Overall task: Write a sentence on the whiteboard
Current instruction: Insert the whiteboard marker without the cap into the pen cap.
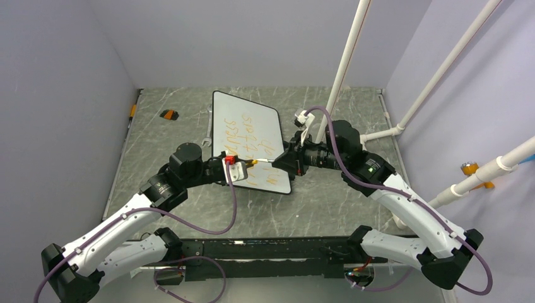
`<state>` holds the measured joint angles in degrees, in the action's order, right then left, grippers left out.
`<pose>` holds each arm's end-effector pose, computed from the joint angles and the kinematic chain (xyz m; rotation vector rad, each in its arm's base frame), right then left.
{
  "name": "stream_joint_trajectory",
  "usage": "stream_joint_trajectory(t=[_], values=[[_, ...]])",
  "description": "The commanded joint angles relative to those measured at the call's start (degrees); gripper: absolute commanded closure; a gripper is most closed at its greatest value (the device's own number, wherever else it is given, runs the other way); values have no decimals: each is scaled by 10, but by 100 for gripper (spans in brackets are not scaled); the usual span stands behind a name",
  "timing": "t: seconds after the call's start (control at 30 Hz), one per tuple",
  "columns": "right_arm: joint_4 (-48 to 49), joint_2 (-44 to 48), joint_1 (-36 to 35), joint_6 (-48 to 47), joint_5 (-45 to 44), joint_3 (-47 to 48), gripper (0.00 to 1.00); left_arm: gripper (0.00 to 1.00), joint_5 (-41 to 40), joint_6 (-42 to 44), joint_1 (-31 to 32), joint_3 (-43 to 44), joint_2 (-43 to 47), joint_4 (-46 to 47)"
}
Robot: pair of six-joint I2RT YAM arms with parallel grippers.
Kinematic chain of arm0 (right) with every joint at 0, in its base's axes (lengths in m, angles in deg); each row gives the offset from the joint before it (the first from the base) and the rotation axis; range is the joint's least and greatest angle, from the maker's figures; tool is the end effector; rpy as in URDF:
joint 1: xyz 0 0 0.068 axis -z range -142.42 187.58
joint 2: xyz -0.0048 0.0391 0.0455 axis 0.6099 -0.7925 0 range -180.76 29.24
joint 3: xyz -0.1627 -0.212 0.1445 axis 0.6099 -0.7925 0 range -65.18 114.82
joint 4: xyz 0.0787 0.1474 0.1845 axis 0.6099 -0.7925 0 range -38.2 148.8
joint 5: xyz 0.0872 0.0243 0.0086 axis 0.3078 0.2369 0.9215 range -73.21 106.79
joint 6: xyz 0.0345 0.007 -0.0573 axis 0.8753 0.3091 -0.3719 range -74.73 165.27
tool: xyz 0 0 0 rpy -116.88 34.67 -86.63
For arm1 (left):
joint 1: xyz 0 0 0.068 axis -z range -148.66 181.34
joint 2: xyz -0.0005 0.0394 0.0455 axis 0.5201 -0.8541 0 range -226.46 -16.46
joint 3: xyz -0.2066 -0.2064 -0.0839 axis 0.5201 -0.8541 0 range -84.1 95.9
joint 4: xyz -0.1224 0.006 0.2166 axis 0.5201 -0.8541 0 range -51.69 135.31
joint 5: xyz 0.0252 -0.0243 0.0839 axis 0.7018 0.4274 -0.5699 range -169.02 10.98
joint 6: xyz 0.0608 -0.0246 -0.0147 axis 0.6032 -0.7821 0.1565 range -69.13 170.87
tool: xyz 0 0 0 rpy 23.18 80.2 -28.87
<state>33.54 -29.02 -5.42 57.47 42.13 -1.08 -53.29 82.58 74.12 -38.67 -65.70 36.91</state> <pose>0.1336 0.1560 0.4077 -0.8375 1.8429 1.0539 0.1173 -0.1402 0.3563 1.3265 1.2076 -0.5384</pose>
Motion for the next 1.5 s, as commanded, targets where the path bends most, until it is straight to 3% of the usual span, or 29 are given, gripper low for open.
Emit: stream_joint_trajectory(t=[0.0, 0.93, 1.47], values=[[9, 13, -1, 0, -14, 3, 100, 100, 9, -10, -1, 12, 7, 16], [-9, -28, -3, -13, 8, 3, 100, 100, 8, -7, -1, 12, 8, 12], [-117, -115, -21, -113, -15, 131, 100, 100, 56, 6, 12, 27, -20, -27]])
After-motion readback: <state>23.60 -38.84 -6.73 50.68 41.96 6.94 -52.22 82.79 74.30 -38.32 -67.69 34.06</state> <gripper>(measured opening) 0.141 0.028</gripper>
